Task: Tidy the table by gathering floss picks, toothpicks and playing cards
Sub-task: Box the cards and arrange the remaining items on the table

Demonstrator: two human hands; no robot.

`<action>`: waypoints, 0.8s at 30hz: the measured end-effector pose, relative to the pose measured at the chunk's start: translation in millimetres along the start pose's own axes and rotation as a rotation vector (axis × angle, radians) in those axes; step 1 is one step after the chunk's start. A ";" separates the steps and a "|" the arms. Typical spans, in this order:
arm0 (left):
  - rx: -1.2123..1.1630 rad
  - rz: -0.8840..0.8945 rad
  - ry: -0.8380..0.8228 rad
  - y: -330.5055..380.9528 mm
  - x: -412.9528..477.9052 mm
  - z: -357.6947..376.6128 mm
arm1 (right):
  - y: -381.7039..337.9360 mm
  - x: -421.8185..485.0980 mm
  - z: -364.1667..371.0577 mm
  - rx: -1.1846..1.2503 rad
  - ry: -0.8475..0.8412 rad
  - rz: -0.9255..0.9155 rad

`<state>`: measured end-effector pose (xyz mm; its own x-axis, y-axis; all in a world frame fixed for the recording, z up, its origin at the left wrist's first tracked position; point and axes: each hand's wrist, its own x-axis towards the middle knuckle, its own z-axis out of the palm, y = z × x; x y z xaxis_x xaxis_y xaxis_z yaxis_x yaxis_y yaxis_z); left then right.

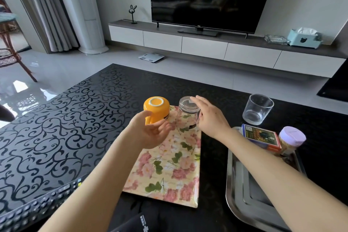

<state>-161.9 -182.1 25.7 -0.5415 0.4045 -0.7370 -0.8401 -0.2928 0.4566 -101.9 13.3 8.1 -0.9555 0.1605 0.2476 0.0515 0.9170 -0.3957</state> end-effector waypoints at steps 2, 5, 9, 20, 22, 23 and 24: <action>0.569 0.452 0.321 -2.6 0.3 -11.7 | -1.9 -1.9 3.1 0.047 -0.025 0.030; 1.172 0.987 0.550 4.4 9.3 -19.5 | -6.5 -1.6 10.5 0.049 0.009 0.070; 1.202 0.948 0.368 13.2 25.5 -12.6 | -15.1 0.4 14.7 -0.008 0.056 0.097; 1.110 0.985 0.367 15.1 38.0 -4.4 | -12.4 -3.1 -1.7 -0.199 0.277 0.103; 1.147 0.995 0.387 14.3 39.6 -4.9 | 15.7 -4.1 -28.1 -0.334 0.445 0.218; 1.175 1.001 0.405 13.1 39.4 -5.6 | 33.7 -5.0 -41.8 -0.400 0.466 0.342; 1.193 1.003 0.423 11.5 39.5 -6.4 | 52.2 -6.7 -54.2 -0.454 0.444 0.489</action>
<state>-192.8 -175.0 -1.4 -0.9824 0.1601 0.0963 0.1751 0.6095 0.7732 -77.1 79.9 33.8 -0.5944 0.6255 0.5054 0.6388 0.7490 -0.1757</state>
